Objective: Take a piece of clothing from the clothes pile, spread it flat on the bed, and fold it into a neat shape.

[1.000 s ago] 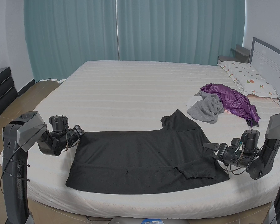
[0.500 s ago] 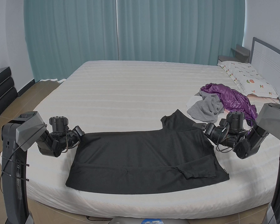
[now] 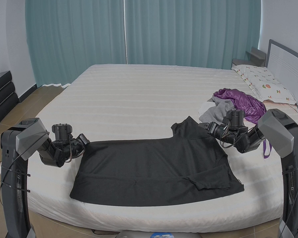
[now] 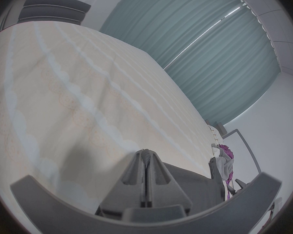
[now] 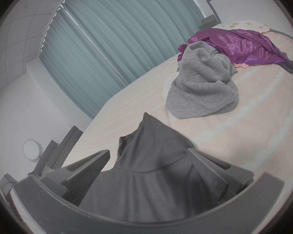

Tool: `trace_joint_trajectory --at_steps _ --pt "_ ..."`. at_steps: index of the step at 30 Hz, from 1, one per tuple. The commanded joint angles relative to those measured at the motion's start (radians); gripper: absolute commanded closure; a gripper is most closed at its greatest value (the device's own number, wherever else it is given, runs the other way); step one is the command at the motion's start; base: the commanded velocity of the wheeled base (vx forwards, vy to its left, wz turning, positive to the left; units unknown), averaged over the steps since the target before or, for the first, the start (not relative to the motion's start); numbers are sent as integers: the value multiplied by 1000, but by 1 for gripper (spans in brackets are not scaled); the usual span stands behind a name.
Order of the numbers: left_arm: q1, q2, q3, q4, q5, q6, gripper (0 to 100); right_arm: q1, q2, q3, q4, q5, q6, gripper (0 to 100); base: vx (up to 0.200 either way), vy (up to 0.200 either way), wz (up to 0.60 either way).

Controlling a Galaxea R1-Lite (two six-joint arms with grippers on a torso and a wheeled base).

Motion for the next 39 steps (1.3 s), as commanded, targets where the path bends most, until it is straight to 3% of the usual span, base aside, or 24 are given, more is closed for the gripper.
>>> trace_joint_trajectory --at_steps 1,10,35,36,39 --pt "0 -5 6 -2 0 -2 100 -2 128 -120 18 -22 -20 0 0 0 0" --pt "0 -5 4 -7 0 -4 100 1 166 -224 39 -45 -19 0 0 0 0" --pt "0 -2 7 -22 0 -4 100 -25 204 -282 72 -56 -13 0 0 0 0" --pt "0 -2 7 -24 0 -4 100 -25 204 -282 72 -58 -13 100 0 0 0" --pt "0 -2 7 -24 0 -4 100 -25 203 -282 72 -58 -13 100 0 0 0"
